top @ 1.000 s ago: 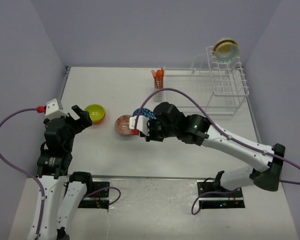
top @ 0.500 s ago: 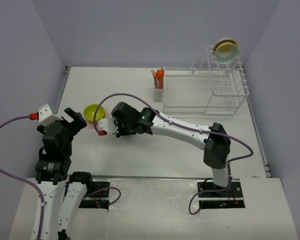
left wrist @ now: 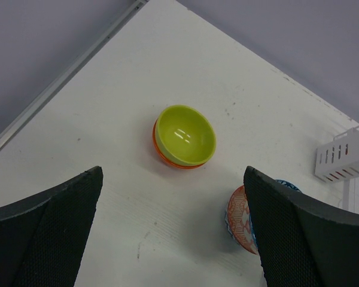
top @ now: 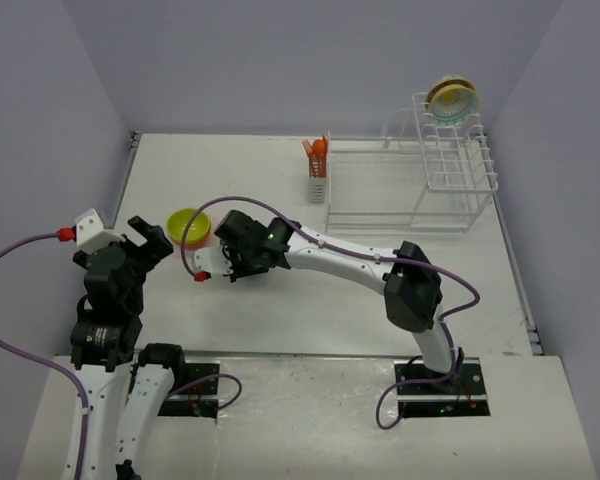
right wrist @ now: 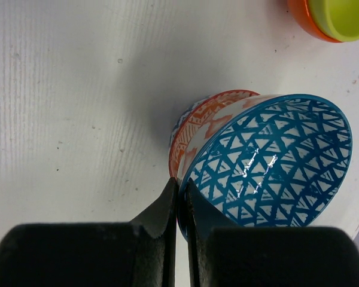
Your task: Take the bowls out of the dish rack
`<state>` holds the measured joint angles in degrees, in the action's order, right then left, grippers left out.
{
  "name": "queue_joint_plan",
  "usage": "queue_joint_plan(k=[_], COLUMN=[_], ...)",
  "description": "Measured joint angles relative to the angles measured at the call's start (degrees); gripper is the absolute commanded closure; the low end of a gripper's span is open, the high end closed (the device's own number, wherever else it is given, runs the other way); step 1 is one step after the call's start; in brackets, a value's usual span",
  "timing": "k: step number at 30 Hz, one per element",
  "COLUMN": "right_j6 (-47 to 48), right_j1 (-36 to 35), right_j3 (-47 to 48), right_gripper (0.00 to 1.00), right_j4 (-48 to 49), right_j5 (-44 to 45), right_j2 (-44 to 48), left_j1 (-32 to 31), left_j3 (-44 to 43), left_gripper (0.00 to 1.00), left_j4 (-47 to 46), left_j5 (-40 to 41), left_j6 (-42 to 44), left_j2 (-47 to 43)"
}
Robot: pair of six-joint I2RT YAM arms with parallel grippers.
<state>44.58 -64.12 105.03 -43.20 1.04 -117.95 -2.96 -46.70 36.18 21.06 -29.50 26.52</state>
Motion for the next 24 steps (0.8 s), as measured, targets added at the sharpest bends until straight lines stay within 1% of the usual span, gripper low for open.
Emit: queue_joint_plan(k=[10, 24], right_j6=[0.50, 0.48], right_j1=[1.27, 3.43], right_j3=[0.37, 0.37], right_gripper=[1.00, 1.00], right_j4=[0.13, 0.83], right_j5=[-0.72, -0.70], right_j2=[-4.07, -5.92], left_j1=[0.00, 0.00], left_j3=[0.00, 0.00], left_gripper=[0.00, 0.00], left_j4=[0.00, 0.00], left_j5=[-0.04, -0.11], left_j6=[0.00, 0.02], left_j2=[-0.15, -0.20])
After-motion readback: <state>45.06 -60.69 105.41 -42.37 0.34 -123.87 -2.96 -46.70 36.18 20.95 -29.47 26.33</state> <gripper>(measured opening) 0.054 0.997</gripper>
